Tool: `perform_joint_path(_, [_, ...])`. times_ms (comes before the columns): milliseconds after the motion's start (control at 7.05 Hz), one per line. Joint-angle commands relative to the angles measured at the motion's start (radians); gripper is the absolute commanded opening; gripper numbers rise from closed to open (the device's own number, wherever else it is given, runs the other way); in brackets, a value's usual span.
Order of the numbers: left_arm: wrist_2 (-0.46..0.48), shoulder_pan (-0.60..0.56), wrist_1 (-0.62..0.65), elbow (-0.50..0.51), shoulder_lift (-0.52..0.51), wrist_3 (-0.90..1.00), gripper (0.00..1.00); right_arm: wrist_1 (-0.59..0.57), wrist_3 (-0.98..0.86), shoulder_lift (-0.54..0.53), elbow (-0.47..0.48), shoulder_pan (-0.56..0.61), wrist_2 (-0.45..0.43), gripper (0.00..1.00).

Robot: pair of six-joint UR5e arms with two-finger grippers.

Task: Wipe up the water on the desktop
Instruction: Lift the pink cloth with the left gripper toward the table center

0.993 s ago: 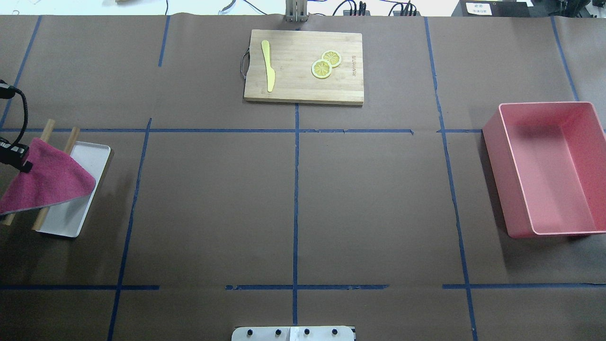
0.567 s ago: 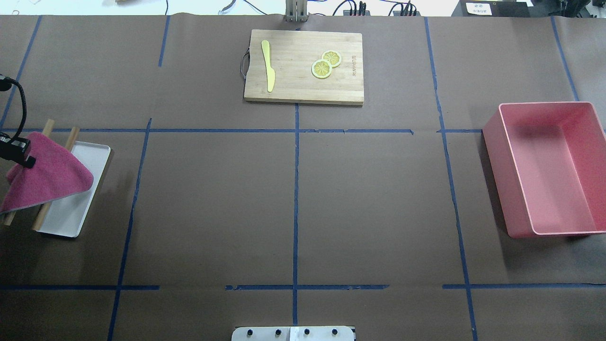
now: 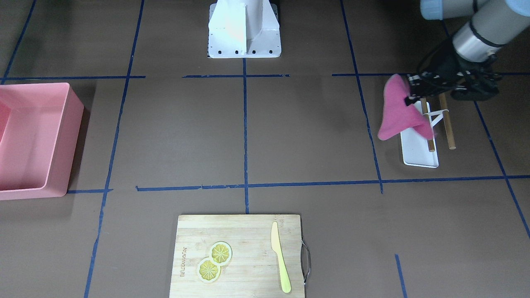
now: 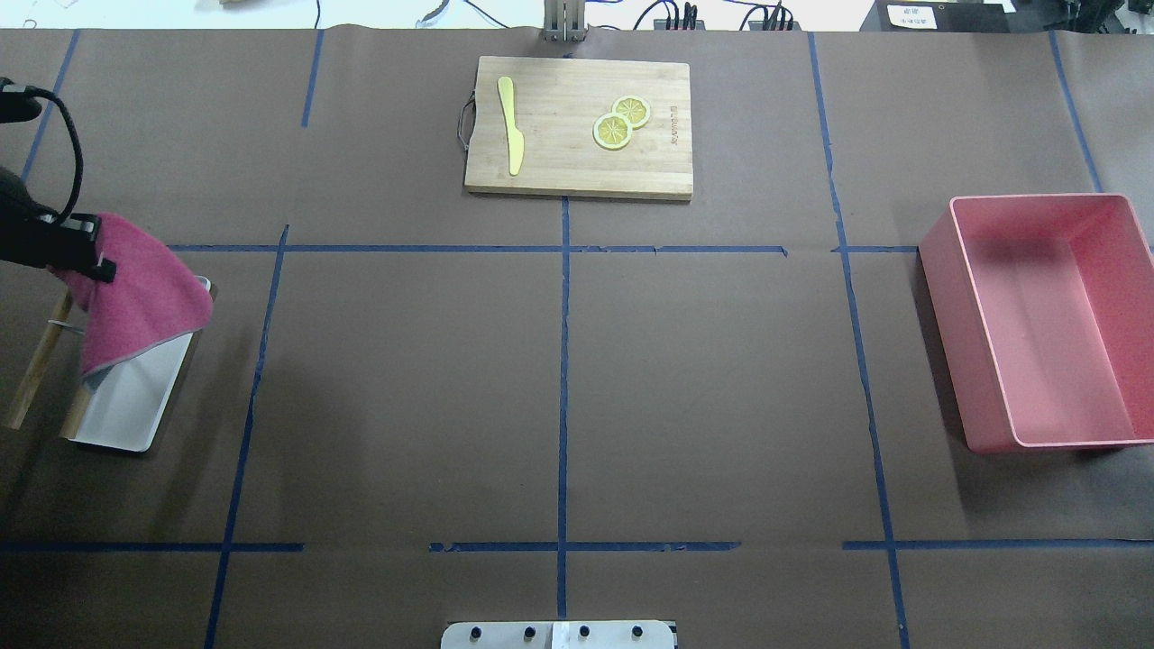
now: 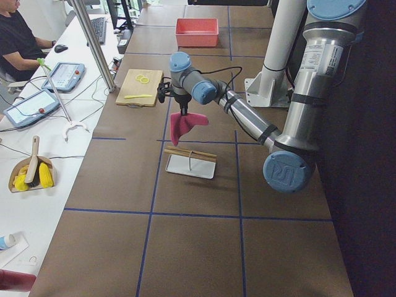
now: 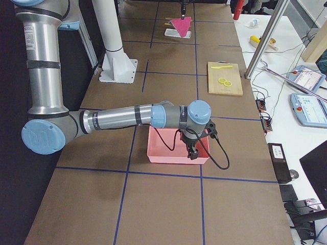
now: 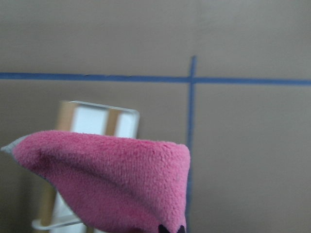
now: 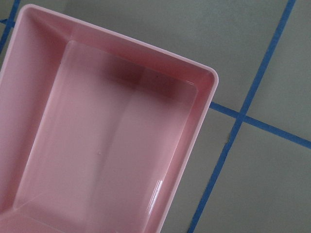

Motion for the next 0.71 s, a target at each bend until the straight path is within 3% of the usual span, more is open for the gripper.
perform_joint_path(0, [0.018,0.152,0.002,0.007,-0.157,-0.276,0.0,0.0,0.0,0.0,0.005,-0.008,0.029,1.0])
perform_joint_path(284, [0.134,0.278,0.002,0.03,-0.286,-0.477,0.0,0.002,0.003,0.002,0.044,-0.055,0.08,1.0])
perform_joint_path(567, [0.188,0.3,-0.003,0.126,-0.413,-0.785,0.0,0.026,0.287,0.009,0.209,-0.185,0.074,1.0])
